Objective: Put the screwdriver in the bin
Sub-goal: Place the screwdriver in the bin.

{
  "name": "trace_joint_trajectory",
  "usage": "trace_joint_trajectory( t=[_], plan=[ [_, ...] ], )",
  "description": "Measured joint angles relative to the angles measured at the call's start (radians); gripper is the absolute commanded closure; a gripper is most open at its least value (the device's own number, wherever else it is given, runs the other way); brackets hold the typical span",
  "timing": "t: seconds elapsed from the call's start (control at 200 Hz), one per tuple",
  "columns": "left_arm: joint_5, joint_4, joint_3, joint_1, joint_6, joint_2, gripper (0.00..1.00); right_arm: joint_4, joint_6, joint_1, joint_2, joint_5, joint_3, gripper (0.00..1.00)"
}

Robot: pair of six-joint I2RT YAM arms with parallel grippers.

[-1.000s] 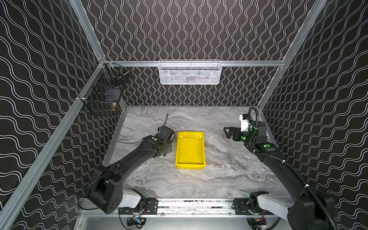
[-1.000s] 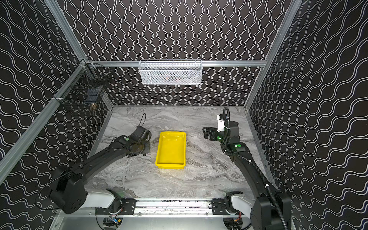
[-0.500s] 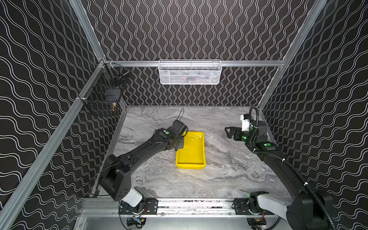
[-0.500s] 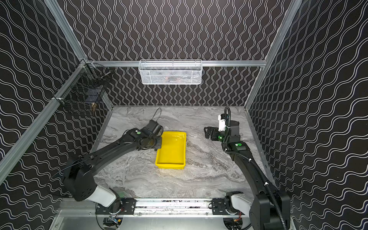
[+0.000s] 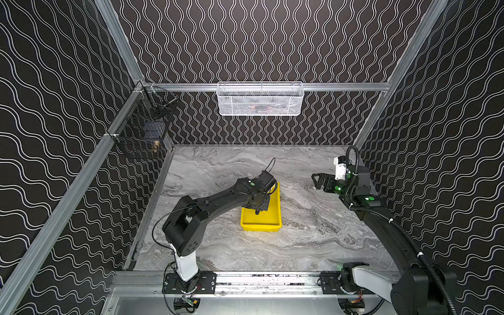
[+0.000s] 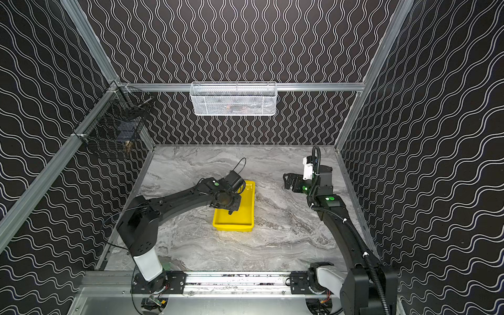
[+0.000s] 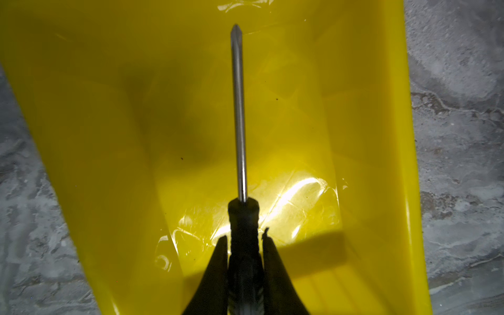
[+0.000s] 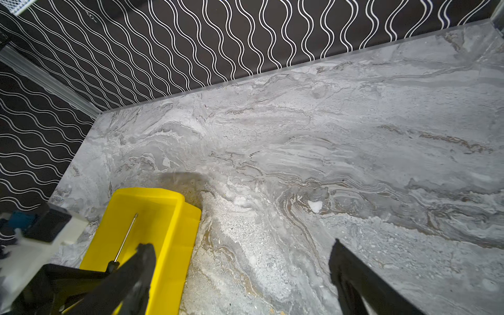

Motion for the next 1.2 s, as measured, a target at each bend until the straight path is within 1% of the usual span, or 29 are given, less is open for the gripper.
trace_joint_trajectory(
  t=[0.115, 0.34, 0.505, 0.691, 0.781, 0.991, 1.056, 1.196],
  plan=[
    [0.028, 0.018, -0.003, -0.004, 0.0, 0.035, 1.0, 0.0, -0.001, -0.009, 0.01, -0.006, -0.003, 0.01],
    [0.039, 0.046, -0.015, -0.007, -0.003, 0.126, 1.0, 0.002, -0.007, -0.025, 0.031, -0.032, -0.009, 0.01],
    [0.047, 0.055, -0.006, -0.008, -0.008, 0.156, 0.81, 0.003, -0.008, -0.032, 0.044, -0.035, -0.005, 0.01],
    [0.046, 0.064, 0.003, -0.008, -0.023, 0.156, 0.7, 0.006, -0.008, -0.038, 0.059, -0.053, -0.005, 0.01],
    [0.042, 0.063, 0.005, -0.009, -0.023, 0.155, 0.66, 0.005, -0.008, -0.04, 0.058, -0.056, -0.003, 0.01],
    [0.041, 0.065, 0.008, -0.008, -0.023, 0.155, 0.54, 0.003, -0.008, -0.044, 0.033, -0.068, -0.001, 0.01],
    [0.038, 0.066, 0.009, -0.008, -0.023, 0.147, 0.52, 0.003, -0.008, -0.044, 0.024, -0.071, 0.0, 0.01],
    [0.026, 0.053, 0.039, -0.009, -0.023, 0.12, 0.41, 0.001, -0.007, -0.044, 0.013, -0.072, 0.007, 0.01]
  ],
)
